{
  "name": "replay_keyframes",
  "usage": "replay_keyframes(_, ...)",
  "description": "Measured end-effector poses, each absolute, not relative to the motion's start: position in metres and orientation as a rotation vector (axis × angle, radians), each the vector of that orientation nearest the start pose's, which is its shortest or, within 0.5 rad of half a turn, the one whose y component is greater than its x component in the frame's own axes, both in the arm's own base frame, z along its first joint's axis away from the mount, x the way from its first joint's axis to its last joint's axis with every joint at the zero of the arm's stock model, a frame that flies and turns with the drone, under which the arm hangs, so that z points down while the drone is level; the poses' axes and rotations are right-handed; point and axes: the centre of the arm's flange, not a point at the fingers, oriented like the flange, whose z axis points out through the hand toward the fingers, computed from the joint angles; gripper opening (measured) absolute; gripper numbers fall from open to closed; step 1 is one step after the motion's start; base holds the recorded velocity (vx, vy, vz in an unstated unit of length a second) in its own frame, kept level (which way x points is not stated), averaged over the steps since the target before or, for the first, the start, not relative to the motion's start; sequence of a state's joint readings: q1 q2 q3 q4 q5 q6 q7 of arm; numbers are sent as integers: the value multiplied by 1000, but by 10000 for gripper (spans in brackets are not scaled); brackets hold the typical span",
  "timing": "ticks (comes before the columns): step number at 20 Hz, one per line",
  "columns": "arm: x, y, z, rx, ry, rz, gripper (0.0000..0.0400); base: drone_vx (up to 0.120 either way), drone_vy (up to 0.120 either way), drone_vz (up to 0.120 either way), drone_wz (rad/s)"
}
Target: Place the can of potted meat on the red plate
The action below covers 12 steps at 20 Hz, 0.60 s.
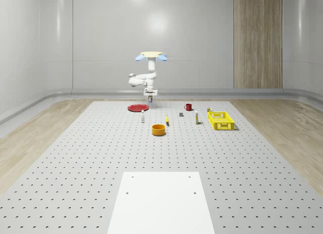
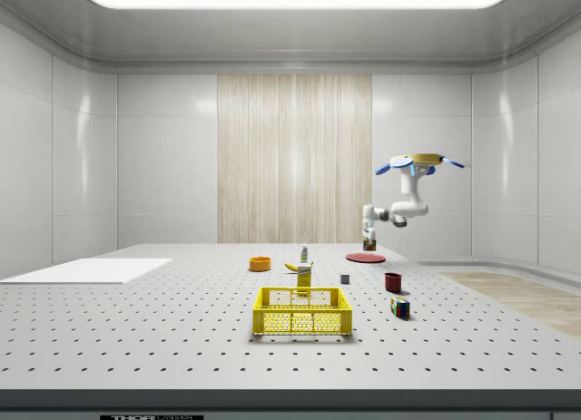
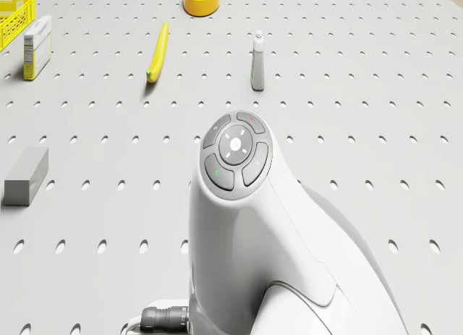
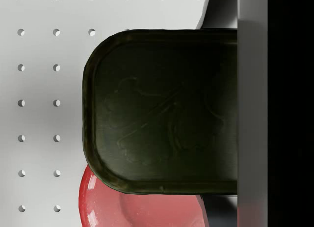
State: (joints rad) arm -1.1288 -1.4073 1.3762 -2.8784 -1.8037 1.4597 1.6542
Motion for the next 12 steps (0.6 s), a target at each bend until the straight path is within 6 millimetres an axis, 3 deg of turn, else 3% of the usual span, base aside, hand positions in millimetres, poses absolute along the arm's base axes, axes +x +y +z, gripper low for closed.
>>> replay_keyframes(12,307,6,485,-4,2,786,286,0,-120,0,0)
